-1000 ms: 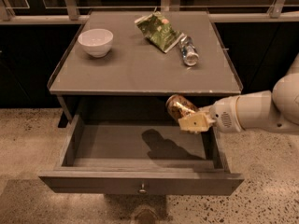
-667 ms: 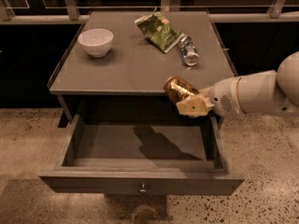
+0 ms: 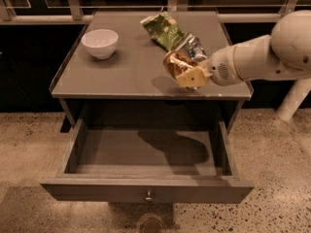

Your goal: Pick orange can from top drawer and place on counter

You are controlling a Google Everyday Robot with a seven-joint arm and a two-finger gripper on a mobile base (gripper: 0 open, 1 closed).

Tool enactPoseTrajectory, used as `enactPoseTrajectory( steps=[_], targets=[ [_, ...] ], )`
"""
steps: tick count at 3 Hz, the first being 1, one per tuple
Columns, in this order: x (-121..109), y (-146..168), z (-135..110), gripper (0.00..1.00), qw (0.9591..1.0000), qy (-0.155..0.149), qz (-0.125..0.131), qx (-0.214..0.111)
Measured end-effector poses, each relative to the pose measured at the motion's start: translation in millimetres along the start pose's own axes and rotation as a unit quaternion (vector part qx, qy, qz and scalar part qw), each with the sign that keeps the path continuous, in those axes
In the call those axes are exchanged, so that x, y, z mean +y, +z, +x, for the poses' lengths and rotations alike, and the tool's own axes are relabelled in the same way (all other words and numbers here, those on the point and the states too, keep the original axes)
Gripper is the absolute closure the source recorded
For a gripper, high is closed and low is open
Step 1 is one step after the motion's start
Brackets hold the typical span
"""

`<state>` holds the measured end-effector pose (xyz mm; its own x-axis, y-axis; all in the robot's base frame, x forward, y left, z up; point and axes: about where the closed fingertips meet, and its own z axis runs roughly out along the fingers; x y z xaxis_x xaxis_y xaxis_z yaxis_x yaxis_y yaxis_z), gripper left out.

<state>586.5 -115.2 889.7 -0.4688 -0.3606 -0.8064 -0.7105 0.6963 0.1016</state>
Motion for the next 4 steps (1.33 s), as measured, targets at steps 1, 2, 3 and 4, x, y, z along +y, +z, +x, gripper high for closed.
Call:
enactPoseTrajectory(
  steps=[1, 2, 3, 4],
  targets=[
    [-31.7, 35.2, -17.7, 1.00, 0.9996, -0.001, -0.028, -0.008],
    [-36.7, 36.3, -25.5, 0.81, 0.9995, -0.002, -0.028, -0.017],
    [-36.7, 36.4, -25.5, 0.58, 0.9995, -0.002, -0.028, -0.016],
    [-36.6, 36.4, -25.5, 0.35, 0.9995, -0.002, -0.028, -0.016]
  ],
)
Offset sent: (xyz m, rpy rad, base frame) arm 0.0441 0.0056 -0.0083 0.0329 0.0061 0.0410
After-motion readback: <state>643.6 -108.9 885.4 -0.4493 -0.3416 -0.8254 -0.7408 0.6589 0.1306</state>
